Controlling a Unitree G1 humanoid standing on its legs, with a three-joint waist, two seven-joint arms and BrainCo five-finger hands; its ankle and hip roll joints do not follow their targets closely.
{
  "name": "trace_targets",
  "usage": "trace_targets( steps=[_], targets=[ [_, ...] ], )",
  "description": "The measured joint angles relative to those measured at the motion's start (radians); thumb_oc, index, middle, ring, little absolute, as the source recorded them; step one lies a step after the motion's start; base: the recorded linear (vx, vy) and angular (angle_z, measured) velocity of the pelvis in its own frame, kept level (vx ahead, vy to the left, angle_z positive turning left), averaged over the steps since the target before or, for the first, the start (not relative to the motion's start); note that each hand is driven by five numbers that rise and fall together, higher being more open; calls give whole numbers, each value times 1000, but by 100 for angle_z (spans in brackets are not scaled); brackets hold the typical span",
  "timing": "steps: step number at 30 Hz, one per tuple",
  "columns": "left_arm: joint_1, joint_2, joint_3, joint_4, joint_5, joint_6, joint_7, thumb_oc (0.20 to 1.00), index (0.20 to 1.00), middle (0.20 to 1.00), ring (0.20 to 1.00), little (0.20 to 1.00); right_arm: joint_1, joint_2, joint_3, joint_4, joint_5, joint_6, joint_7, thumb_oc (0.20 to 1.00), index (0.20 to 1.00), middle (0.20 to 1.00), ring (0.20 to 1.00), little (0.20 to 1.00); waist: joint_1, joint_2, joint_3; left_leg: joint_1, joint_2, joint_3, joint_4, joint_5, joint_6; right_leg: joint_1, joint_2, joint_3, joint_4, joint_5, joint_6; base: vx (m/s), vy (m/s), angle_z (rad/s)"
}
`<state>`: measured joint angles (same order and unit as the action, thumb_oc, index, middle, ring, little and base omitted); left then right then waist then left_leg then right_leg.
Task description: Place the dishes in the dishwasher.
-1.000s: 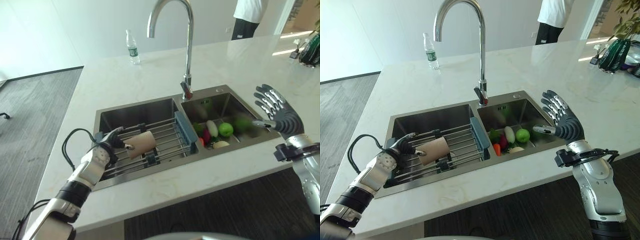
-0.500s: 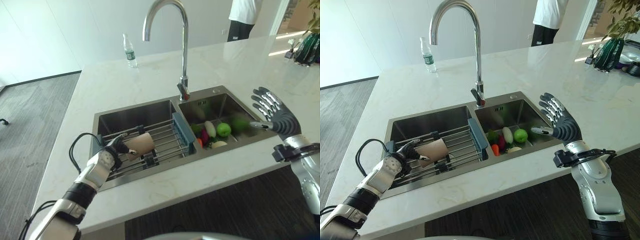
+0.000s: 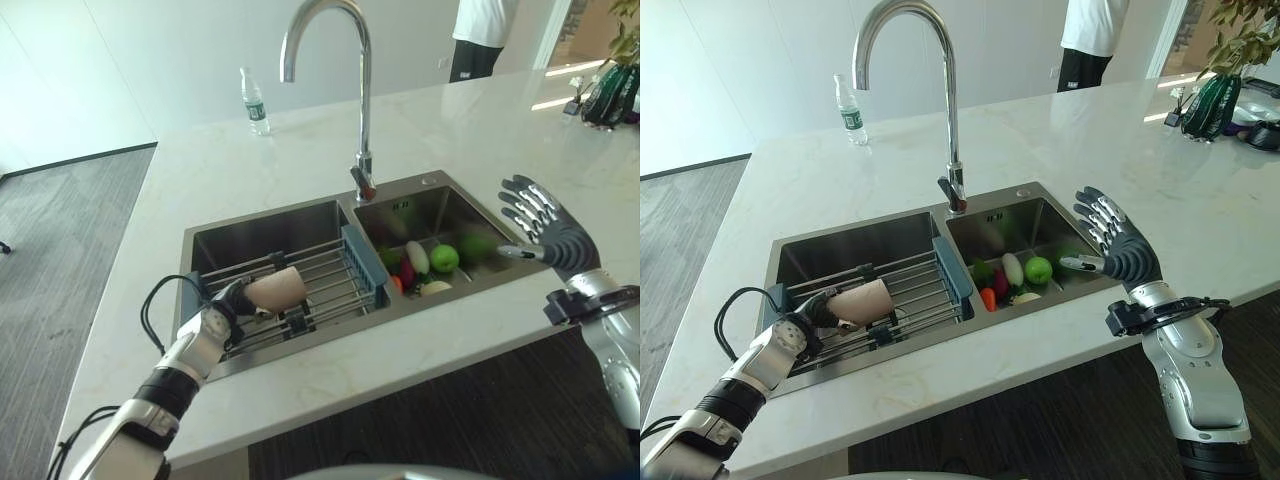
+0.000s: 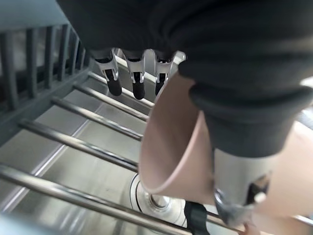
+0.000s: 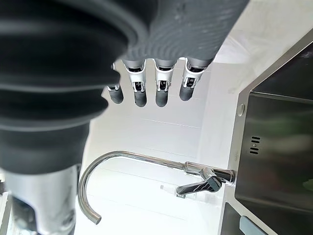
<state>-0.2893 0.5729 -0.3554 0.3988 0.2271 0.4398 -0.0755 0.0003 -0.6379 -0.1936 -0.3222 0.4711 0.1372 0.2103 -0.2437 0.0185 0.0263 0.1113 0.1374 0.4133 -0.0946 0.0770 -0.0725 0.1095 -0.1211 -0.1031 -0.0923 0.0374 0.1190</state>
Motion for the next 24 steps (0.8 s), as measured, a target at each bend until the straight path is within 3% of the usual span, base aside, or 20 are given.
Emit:
trace_targets(
  steps=[8, 9, 10, 19, 24],
  targets=[
    [0, -17, 0, 15, 30, 1, 5, 1000, 1000, 1000, 1000, 1000, -5, 0, 0, 0, 0, 10, 12, 1000, 1000, 1000, 1000, 1000, -3, 0, 0, 12, 0, 10, 0, -6, -1, 5, 0, 10, 0, 0, 1, 3, 3, -3],
    [0, -17, 0, 15, 30, 1, 5, 573, 573, 573, 573, 573, -5, 0, 0, 0, 0, 10, 13, 1000, 1000, 1000, 1000, 1000, -4, 0, 0, 12, 0, 10, 0, -6, -1, 5, 0, 10, 0, 0, 1, 0, 0, 0],
    [-3, -17, 0, 15, 32, -1, 8, 200, 200, 200, 200, 200, -5, 0, 0, 0, 0, 10, 13, 1000, 1000, 1000, 1000, 1000, -4, 0, 0, 12, 0, 10, 0, -6, -1, 5, 0, 10, 0, 0, 1, 0, 0, 0],
    [-22, -14, -12, 23, 100, -15, -2, 200, 200, 200, 200, 200, -5, 0, 0, 0, 0, 10, 22, 1000, 1000, 1000, 1000, 1000, -16, 0, 0, 12, 0, 10, 0, -6, -1, 5, -1, 10, 0, 0, 1, 0, 0, 0],
    [-31, 14, -44, 1, 109, -53, -47, 200, 200, 200, 200, 200, -5, 0, 10, 0, 0, 8, 22, 1000, 1000, 1000, 1000, 1000, -15, 1, -1, 10, 0, 10, 0, -6, -1, 7, -1, 10, 0, 1, 1, -7, 4, 0]
  ],
)
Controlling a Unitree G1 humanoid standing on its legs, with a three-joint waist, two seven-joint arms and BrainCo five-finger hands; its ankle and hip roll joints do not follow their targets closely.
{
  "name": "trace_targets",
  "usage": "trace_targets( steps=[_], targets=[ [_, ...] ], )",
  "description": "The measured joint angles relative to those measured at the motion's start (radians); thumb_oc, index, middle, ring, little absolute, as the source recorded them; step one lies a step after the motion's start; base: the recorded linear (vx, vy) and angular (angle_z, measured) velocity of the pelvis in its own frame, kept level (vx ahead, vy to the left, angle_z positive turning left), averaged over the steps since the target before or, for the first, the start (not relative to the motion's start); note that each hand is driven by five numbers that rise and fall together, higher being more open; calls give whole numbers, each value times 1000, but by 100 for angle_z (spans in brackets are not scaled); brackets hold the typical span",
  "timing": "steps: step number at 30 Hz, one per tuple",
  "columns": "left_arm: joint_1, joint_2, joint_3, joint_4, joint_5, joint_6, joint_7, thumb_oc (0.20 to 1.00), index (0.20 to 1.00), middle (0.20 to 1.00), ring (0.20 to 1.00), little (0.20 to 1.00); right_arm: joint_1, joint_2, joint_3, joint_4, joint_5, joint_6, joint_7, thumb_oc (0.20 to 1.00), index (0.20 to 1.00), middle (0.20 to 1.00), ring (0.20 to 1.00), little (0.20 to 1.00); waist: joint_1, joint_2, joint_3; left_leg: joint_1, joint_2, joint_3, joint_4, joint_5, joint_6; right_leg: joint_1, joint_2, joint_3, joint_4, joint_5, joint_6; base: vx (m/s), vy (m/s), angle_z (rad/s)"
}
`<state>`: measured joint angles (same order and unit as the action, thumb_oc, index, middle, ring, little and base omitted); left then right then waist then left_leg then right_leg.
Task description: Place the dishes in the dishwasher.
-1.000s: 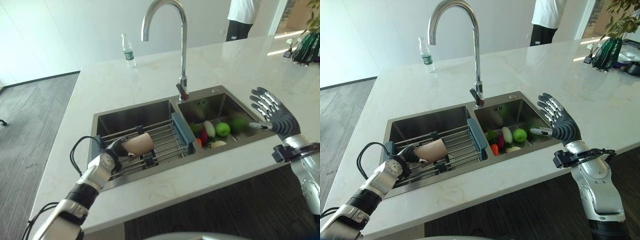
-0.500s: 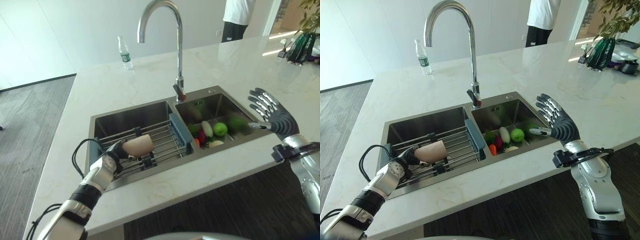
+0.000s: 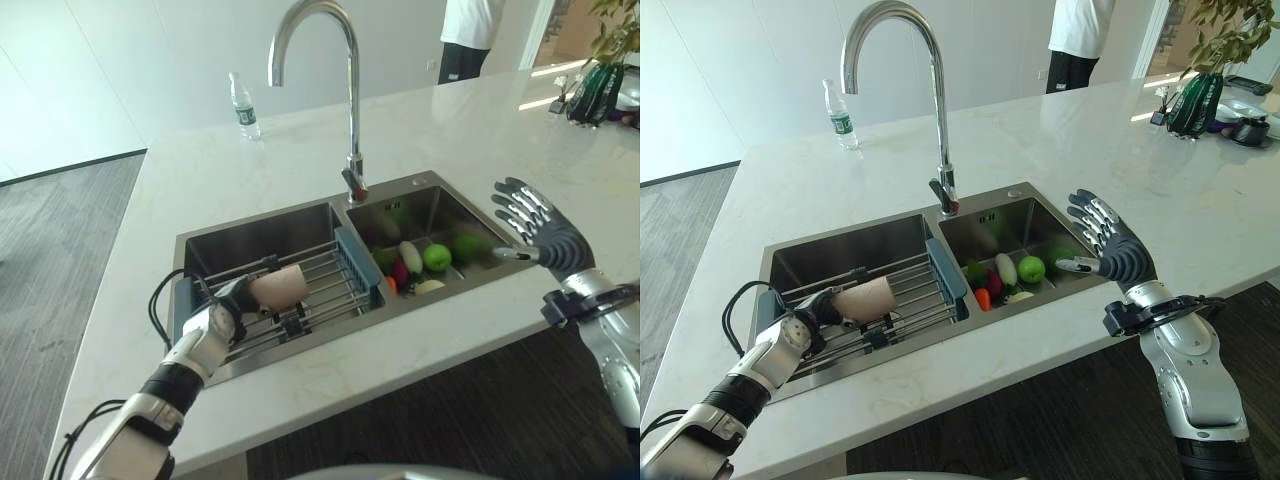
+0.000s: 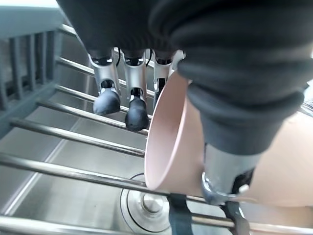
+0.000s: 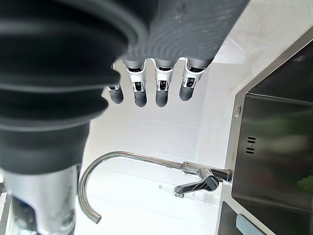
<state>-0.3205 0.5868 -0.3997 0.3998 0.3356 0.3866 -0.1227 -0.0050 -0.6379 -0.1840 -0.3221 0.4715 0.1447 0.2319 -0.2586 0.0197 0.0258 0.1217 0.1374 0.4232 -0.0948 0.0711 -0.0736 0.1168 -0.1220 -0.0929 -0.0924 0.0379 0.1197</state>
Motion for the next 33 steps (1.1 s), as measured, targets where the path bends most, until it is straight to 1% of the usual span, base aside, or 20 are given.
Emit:
trace_targets(
  steps=[2, 4, 7, 11, 16, 19, 24, 26, 27, 29, 31, 32, 33],
  targets=[
    [-2, 39, -23, -19, 0, -30, -33, 200, 200, 200, 200, 200, -2, 0, 14, 0, 0, -2, -2, 1000, 1000, 1000, 1000, 1000, -4, 0, 0, 0, 0, -1, 0, 0, 0, -1, 0, -1, 0, 0, 0, -18, 9, 0],
    [-2, 45, -32, -18, 0, -38, -44, 200, 200, 200, 200, 200, -2, 0, 18, 0, 0, -2, -2, 1000, 1000, 1000, 1000, 1000, -3, 0, 0, 0, 0, -1, 0, 0, 0, -3, 0, -1, 0, 0, 0, 0, 0, 0],
    [-3, 50, -32, -28, -1, -64, -46, 200, 200, 200, 200, 200, -2, 0, 18, 0, 0, -5, -2, 1000, 1000, 1000, 1000, 1000, -4, 1, 1, 0, 0, -1, 0, -1, 0, -2, 0, -1, 0, -1, 0, 0, 0, 0],
    [-2, 74, -30, -63, -15, -115, -34, 200, 200, 200, 200, 200, -2, 0, 18, 0, 0, -27, -3, 1000, 1000, 1000, 1000, 1000, 0, 1, 1, -2, 0, -2, 0, -1, 0, 0, 0, -1, 0, 0, 0, 0, 0, 0],
    [17, 129, 26, -175, -84, -183, -22, 200, 200, 200, 200, 200, -2, 0, 12, 0, -1, -33, -5, 1000, 1000, 1000, 1000, 1000, 7, 1, 1, -2, 0, -5, 0, -1, 0, 2, 0, -3, 0, 0, 0, 0, 0, 0],
    [37, 134, 77, -196, -104, -206, 16, 200, 200, 200, 200, 200, -1, 0, 11, 0, -1, -35, -9, 1000, 1000, 1000, 1000, 1000, 21, 1, 1, -3, 0, -7, 0, -1, -1, 2, -1, -4, 0, -1, 0, 0, 0, 0],
    [89, 134, 159, -236, -154, -244, 78, 200, 200, 200, 200, 200, 0, 1, 8, 1, -2, -52, -21, 1000, 1000, 1000, 1000, 1000, 27, -3, 1, -17, -1, -29, 0, 0, -1, 0, -1, -25, 0, -1, -1, -6, -18, 11],
    [95, 134, 187, -250, -184, -262, 96, 200, 200, 200, 200, 200, 0, 1, 7, 1, -8, -53, -26, 1000, 1000, 1000, 1000, 1000, 41, -4, 1, -17, -1, -30, 0, 0, -1, 1, 0, -26, 0, -2, -1, 5, -39, 5],
    [107, 131, 212, -267, -205, -264, 101, 200, 200, 200, 200, 200, 2, 3, 7, 1, -20, -54, -26, 1000, 1000, 1000, 1000, 1000, 48, -5, 1, -17, -1, -32, 0, 0, -1, 2, 0, -27, 0, -2, -1, 6, -45, 1],
    [184, 111, 314, -350, -270, -298, 130, 200, 200, 200, 200, 200, 29, 26, -13, 1, -22, -67, -34, 1000, 1000, 1000, 1000, 1000, 55, -10, 0, -17, 0, -35, 0, 0, -1, 3, 0, -29, 0, -4, -1, 8, -64, 3],
    [222, 95, 360, -377, -324, -310, 134, 200, 200, 200, 200, 200, 40, 40, -27, 1, -31, -69, -40, 1000, 1000, 1000, 1000, 1000, 70, -12, 0, -17, 0, -38, 0, 0, -2, 5, 0, -31, -1, -6, 0, 0, -96, 6],
    [257, 69, 394, -410, -368, -318, 136, 200, 200, 200, 200, 200, 53, 42, -29, 0, -40, -69, -48, 1000, 1000, 1000, 1000, 1000, 76, -14, 1, -18, 0, -46, 0, 0, -2, 8, 0, -38, -1, -8, 0, -22, -176, 27],
    [291, 42, 408, -435, -448, -335, 132, 200, 200, 200, 200, 200, 60, 53, -29, 0, -40, -70, -55, 1000, 1000, 1000, 1000, 1000, 89, -18, 1, -20, 1, -64, 0, 1, -3, 17, 2, -56, -1, -14, 0, -31, -183, 29]
  ],
)
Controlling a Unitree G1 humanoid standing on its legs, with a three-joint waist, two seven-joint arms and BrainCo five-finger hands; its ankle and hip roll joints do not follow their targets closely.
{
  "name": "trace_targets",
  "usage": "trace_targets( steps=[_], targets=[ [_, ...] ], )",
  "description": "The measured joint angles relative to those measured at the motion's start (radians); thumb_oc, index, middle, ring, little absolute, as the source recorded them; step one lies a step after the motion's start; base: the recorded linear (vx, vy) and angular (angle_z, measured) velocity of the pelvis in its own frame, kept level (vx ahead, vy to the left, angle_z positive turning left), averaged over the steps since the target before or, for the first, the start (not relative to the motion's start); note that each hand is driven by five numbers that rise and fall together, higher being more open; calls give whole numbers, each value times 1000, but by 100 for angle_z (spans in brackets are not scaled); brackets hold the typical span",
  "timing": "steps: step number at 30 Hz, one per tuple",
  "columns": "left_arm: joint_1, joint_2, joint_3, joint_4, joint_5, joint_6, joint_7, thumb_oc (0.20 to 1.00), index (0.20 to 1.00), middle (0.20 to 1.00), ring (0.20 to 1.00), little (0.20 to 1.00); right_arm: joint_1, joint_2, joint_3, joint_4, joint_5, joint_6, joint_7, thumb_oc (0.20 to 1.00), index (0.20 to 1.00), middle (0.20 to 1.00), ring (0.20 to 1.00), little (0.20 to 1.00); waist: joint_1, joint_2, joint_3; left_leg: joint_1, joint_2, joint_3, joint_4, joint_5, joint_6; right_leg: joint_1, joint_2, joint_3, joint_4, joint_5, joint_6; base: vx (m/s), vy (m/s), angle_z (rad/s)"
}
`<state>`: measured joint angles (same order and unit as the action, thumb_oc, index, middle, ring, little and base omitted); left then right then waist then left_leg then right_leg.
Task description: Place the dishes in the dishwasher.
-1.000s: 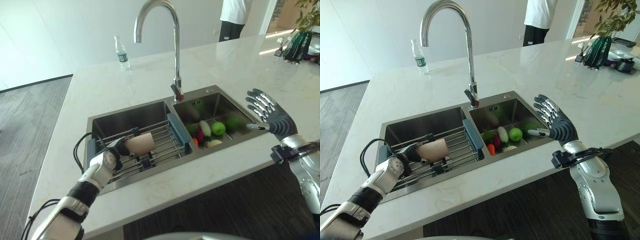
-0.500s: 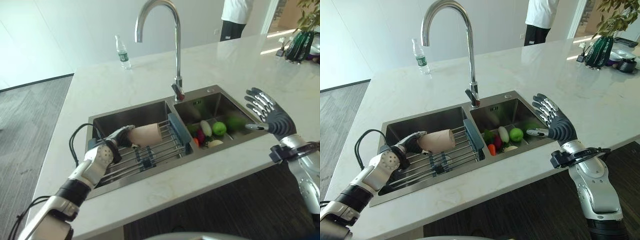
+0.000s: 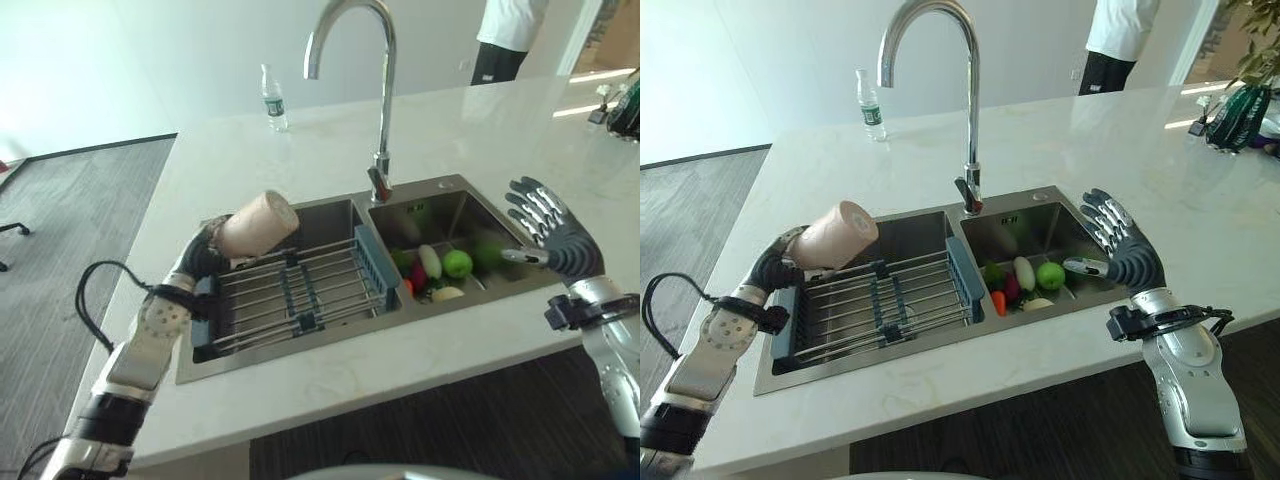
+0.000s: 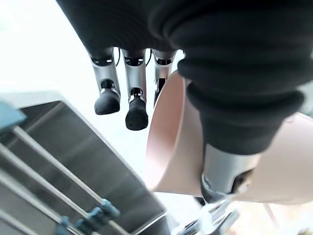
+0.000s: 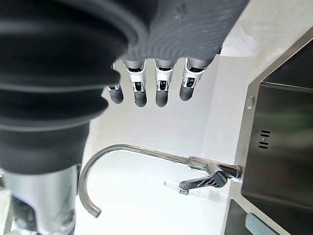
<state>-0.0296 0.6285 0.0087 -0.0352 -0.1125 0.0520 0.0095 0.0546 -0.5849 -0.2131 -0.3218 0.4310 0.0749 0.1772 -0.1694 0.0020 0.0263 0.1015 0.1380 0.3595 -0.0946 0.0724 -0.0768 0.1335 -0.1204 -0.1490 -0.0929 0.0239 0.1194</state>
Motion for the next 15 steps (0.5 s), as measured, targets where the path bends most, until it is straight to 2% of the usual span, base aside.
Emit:
trace_targets(
  steps=[6, 9, 12, 13, 14, 15],
  targets=[
    [40, -73, 11, -158, -218, -29, -61, 200, 200, 200, 200, 200, 0, 2, 0, -2, 0, -2, -32, 1000, 1000, 1000, 1000, 1000, 41, -4, -2, -30, 10, -37, 6, 17, -8, -4, 15, -34, 5, -7, -9, -71, -189, 21],
    [46, -86, 12, -173, -296, -45, -78, 200, 200, 200, 200, 200, -4, 2, 2, -2, 0, -4, -51, 1000, 1000, 1000, 1000, 1000, 55, -3, -2, -38, 22, -56, 7, 28, -16, -1, 30, -56, 6, -12, -17, -111, -210, 17],
    [99, -111, 13, -220, -348, -55, -92, 200, 200, 200, 200, 200, -4, 2, 1, -3, 0, -19, -65, 1000, 1000, 1000, 1000, 1000, 72, 13, 6, -54, 45, -77, 7, 45, -31, -8, 56, -61, 6, -12, -31, -178, -121, 19],
    [110, -127, 13, -232, -362, -69, -111, 200, 200, 200, 200, 200, 0, 1, -5, -17, 0, -25, -81, 1000, 1000, 1000, 1000, 1000, 84, 33, 18, -86, 49, -100, 7, 79, -45, -15, 76, -86, 7, -10, -43, -330, -84, 68],
    [94, -153, 11, -232, -390, -85, -132, 200, 200, 200, 200, 200, -2, -12, -16, -38, 0, -25, -102, 1000, 1000, 1000, 1000, 1000, 80, 27, 34, -122, 47, -117, 0, 129, -80, -23, 72, -133, 6, -6, -63, -318, -85, 103],
    [77, -167, 11, -233, -403, -98, -145, 200, 200, 200, 200, 200, -8, -39, -27, -56, 0, -27, -109, 1000, 1000, 1000, 1000, 1000, 83, 30, 62, -139, 49, -86, 4, 147, -111, -35, 64, -176, 4, 8, -95, -313, -67, 104]
  ],
)
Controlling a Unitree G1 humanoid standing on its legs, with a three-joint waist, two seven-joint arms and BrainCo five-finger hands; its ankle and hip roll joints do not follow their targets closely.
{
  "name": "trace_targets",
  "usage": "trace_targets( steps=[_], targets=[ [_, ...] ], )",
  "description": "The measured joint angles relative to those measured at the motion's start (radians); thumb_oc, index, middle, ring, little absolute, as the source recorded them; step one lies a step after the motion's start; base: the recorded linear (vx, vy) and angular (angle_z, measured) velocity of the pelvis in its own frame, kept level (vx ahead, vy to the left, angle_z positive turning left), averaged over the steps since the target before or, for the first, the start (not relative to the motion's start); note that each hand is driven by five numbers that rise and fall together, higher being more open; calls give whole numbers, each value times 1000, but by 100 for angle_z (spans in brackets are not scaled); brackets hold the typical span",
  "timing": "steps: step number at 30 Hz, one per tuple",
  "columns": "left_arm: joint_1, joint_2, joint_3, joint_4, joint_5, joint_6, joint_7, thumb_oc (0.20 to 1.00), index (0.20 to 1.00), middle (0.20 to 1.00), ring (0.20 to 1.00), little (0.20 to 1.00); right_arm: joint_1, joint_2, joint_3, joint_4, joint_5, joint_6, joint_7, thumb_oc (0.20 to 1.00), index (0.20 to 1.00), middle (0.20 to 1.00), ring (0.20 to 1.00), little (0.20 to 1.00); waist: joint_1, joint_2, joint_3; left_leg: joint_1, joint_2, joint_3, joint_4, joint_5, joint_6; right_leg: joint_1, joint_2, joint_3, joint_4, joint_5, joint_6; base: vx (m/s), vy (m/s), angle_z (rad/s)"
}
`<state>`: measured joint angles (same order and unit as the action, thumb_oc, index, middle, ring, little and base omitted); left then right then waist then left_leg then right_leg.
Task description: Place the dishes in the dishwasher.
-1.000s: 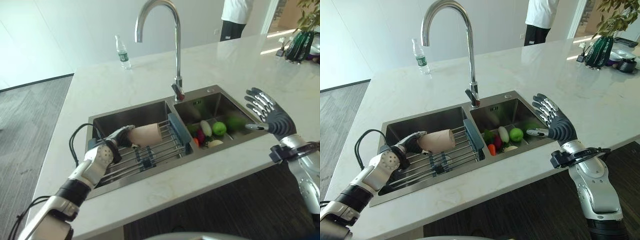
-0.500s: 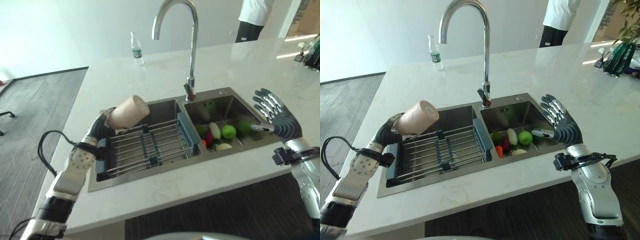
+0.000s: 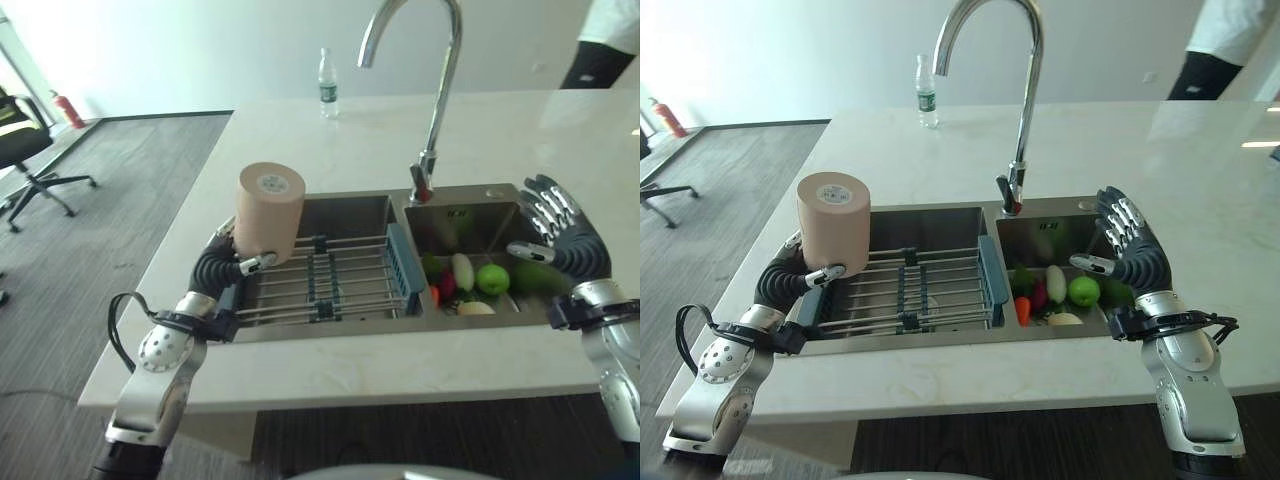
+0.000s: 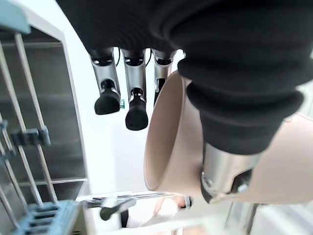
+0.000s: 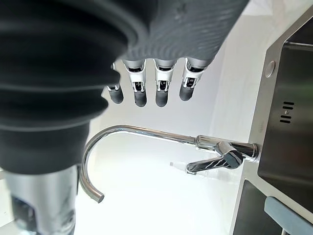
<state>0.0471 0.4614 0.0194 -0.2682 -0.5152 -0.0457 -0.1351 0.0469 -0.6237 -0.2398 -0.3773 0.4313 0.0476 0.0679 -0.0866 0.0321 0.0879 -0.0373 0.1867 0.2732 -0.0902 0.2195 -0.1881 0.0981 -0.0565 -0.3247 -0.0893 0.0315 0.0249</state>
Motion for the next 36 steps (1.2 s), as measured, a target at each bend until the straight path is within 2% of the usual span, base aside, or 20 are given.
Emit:
trace_targets(
  steps=[1, 2, 5, 6, 8, 9, 10, 11, 13, 17, 18, 19, 21, 22, 24, 26, 27, 28, 33, 36],
  targets=[
    [-3, 16, -5, 1, -33, -6, -17, 200, 200, 200, 200, 200, -14, -46, -2, 5, 1, -1, -1, 1000, 1000, 1000, 1000, 1000, 9, -31, 23, -1, -22, 183, 119, -111, 74, -8, -43, -30, -3, 10, -6, -261, -17, 78],
    [-6, 37, -4, -2, -38, -9, -26, 200, 200, 200, 200, 200, -14, -62, -8, 1, 2, -4, -8, 1000, 1000, 1000, 1000, 1000, 3, -51, 24, 13, -39, 240, 240, -154, 78, -10, -75, -41, -2, 14, -5, -259, 50, 68],
    [-81, 42, -4, -55, -76, -25, -29, 200, 200, 200, 200, 200, -16, -61, -46, -8, 2, -34, -22, 1000, 1000, 1000, 1000, 1000, -35, -57, 35, 95, -29, 240, 525, -299, 33, -23, -114, -81, 12, 45, 11, -238, 213, 60],
    [-126, 18, -8, -75, -76, -26, -28, 200, 200, 200, 200, 200, -7, -44, -47, -34, 0, -44, -30, 1000, 1000, 1000, 1000, 1000, -48, -28, 48, 152, -81, 141, 390, -322, 41, -54, -130, -80, 60, 49, 17, -217, 422, 51],
    [-164, 2, -14, -69, -76, -27, -27, 200, 200, 200, 200, 200, 0, -15, -46, -45, -1, -55, -30, 1000, 1000, 1000, 1000, 1000, -73, -19, 63, 214, -148, 120, 236, -343, 79, -89, -168, -74, 118, 60, 31, -305, 585, 58],
    [-176, -40, -26, -45, -77, -28, -30, 200, 200, 200, 200, 200, 13, -2, -100, -47, -1, -60, -42, 1000, 1000, 1000, 1000, 1000, -104, -11, 59, 244, -215, 103, 74, -342, 124, -120, -219, -68, 144, 87, 85, -252, 434, 86],
    [-179, -35, -35, -52, -76, -28, -39, 200, 200, 200, 200, 200, 8, 14, -106, -42, -2, -64, -44, 1000, 1000, 1000, 1000, 1000, -104, -23, 59, 246, -242, 75, 7, -336, 131, -171, -227, -38, 159, 77, 106, -242, 430, 92],
    [-176, -41, -39, -43, -76, -27, -44, 200, 200, 200, 200, 200, 21, 57, -101, -40, -9, -65, -42, 1000, 1000, 1000, 1000, 1000, -95, -54, 59, 209, -251, 62, 35, -334, 133, -186, -225, 21, 148, 82, 116, -127, 244, 59],
    [-146, -42, -50, -40, -76, -8, -45, 200, 200, 200, 200, 200, 31, 88, -77, -26, -24, -64, -33, 1000, 1000, 1000, 1000, 1000, -69, -72, 55, 174, -260, 46, 52, -328, 144, -187, -189, 17, 119, 135, 125, -161, 279, 25],
    [-126, -5, -44, -54, -75, 5, -40, 200, 200, 200, 200, 200, 34, 88, -35, -26, -41, -64, -16, 1000, 1000, 1000, 1000, 1000, -65, -73, 57, 174, -278, 82, 51, -321, 169, -187, -195, 50, 70, 246, 155, -200, 166, -25],
    [-130, -5, -44, -51, -76, 5, -36, 200, 200, 200, 200, 200, 38, 84, -44, -26, -41, -65, -18, 1000, 1000, 1000, 1000, 1000, -69, -72, 58, 159, -274, 75, 59, -313, 199, -188, -193, 99, 87, 243, 160, -251, 59, 31],
    [-137, -5, -49, -41, -76, 7, -35, 200, 200, 200, 200, 200, 36, 69, -51, -24, -40, -65, -23, 1000, 1000, 1000, 1000, 1000, -82, -55, 60, 153, -252, 56, 57, -295, 228, -192, -177, 186, 156, 183, 167, -235, 28, 47],
    [-145, 3, -49, -44, -76, 7, -32, 200, 200, 200, 200, 200, 28, 30, -51, -25, -38, -76, -30, 1000, 1000, 1000, 1000, 1000, -66, -37, 59, 138, -209, 36, 56, -265, 258, -157, -145, 204, 244, 84, 179, -222, -11, 49],
    [-152, 0, -56, -36, -76, 5, -24, 200, 200, 200, 200, 200, -1, 24, -50, -25, -36, -95, -39, 1000, 1000, 1000, 1000, 1000, -55, -31, 58, 126, -193, 6, 57, -245, 268, -130, -119, 256, 355, -14, 181, -195, -87, 50],
    [-165, -2, -79, -26, -76, 5, -21, 200, 200, 200, 200, 200, -48, 27, -32, -25, -36, -103, -42, 1000, 1000, 1000, 1000, 1000, -42, -33, 57, 118, -187, -33, 56, -221, 254, -43, -89, 353, 276, -49, 166, -204, -167, 52],
    [-177, -8, -96, -38, -76, 5, -21, 200, 200, 200, 200, 200, -31, 30, -17, -26, -36, -109, -57, 1000, 1000, 1000, 1000, 1000, -51, -45, 37, 101, -185, -103, 37, -188, 207, 30, -47, 453, 113, -68, 148, -168, -258, 69],
    [-169, -5, -90, -54, -76, 3, -20, 200, 200, 200, 200, 200, -25, 34, -6, -26, -36, -109, -57, 1000, 1000, 1000, 1000, 1000, -33, -65, 23, 102, -188, -101, 11, -166, 178, 42, -52, 434, 71, -79, 133, -159, -255, 41],
    [-145, -8, -78, -77, -76, 2, -19, 200, 200, 200, 200, 200, -29, 43, -1, -26, -31, -113, -54, 1000, 1000, 1000, 1000, 1000, -20, -71, 19, 87, -173, -106, 6, -145, 152, 62, -39, 391, 1, -65, 73, -172, -247, 1],
    [-89, -80, -76, -98, -115, -4, -4, 200, 200, 200, 200, 200, -42, 23, 68, -39, -17, -121, -27, 1000, 1000, 1000, 1000, 1000, 0, -10, -10, 24, -67, -185, 4, -91, 86, 39, 77, 313, 1, -47, -3, -184, -264, 38],
    [-31, -104, -72, -116, -142, -5, 11, 200, 200, 200, 200, 200, -32, 1, 74, -56, -17, -120, -6, 1000, 1000, 1000, 1000, 1000, 64, 8, -12, -38, -30, -180, 4, -105, 105, 13, 113, 234, 2, -25, -56, -252, -131, 77]
  ],
)
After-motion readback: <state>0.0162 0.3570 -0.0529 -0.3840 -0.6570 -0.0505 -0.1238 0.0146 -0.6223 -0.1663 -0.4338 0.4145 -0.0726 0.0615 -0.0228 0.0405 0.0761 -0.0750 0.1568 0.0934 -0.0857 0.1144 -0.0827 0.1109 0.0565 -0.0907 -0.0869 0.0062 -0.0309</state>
